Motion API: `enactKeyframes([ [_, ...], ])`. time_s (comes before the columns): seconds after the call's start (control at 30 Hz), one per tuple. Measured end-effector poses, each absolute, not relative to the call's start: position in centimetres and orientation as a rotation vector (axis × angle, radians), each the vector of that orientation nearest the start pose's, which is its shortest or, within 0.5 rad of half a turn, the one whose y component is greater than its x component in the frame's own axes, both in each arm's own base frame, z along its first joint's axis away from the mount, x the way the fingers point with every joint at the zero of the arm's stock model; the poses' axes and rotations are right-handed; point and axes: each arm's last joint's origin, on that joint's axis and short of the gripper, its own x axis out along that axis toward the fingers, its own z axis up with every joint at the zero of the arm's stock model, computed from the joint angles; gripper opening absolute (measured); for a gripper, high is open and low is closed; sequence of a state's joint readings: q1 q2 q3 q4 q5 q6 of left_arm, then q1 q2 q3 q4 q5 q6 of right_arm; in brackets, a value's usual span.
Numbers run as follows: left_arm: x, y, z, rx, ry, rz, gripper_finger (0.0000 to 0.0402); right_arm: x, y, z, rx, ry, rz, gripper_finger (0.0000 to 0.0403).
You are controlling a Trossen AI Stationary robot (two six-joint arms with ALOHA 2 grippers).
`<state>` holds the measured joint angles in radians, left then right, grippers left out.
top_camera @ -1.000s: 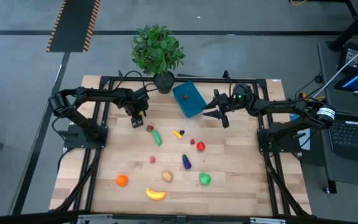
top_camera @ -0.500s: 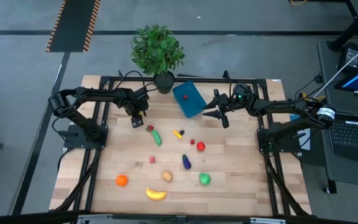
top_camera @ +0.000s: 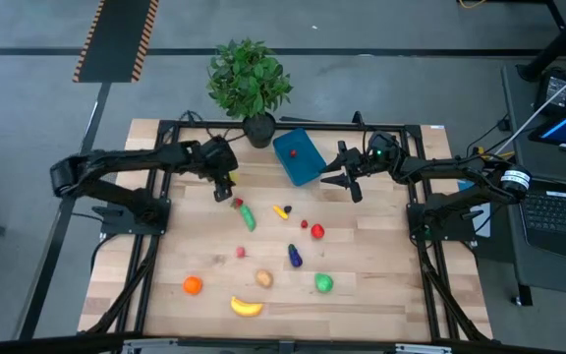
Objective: Pick and placing Produce into tupperware
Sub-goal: Put the lemon into the blue bin
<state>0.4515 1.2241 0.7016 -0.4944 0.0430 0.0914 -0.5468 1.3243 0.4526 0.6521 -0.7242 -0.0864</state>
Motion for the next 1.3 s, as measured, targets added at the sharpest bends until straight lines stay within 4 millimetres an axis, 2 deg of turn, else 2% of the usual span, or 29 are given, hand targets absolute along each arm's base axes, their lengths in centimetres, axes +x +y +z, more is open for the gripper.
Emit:
enactKeyframes([
  [0.2, 18.7, 7.3, 21.9, -0.128, 0.772, 0.304, 0.0195, 22.0, -11.2, 19.1, 0.044, 0.169, 0.184, 0.0138],
  [0.33, 17.7, 5.8, 22.4, -0.099, 0.621, 0.294, 0.0195, 22.0, -11.2, 19.1, 0.044, 0.169, 0.184, 0.0138],
  [0.5, 16.7, 4.2, 21.9, -0.044, 0.478, 0.316, 0.0195, 22.0, -11.2, 19.1, 0.043, 0.169, 0.184, 0.0138],
  [0.67, 16.1, 3.4, 20.5, -0.031, 0.351, 0.285, 0.0195, 22.1, -11.2, 19.1, 0.04, 0.168, 0.184, 0.0138],
  [0.8, 15.8, 3.0, 19.4, -0.032, 0.304, 0.266, 0.0195, 22.0, -11.2, 19.1, 0.04, 0.168, 0.184, 0.0138],
  [1.03, 15.8, 2.4, 18.9, -0.035, 0.267, 0.16, 0.0195, 22.1, -11.2, 19.1, 0.04, 0.168, 0.184, 0.0138],
  [1.3, 15.9, 1.6, 19.4, -0.016, 0.204, -0.109, 0.0195, 22.1, -11.2, 19.1, 0.039, 0.168, 0.185, 0.0138],
])
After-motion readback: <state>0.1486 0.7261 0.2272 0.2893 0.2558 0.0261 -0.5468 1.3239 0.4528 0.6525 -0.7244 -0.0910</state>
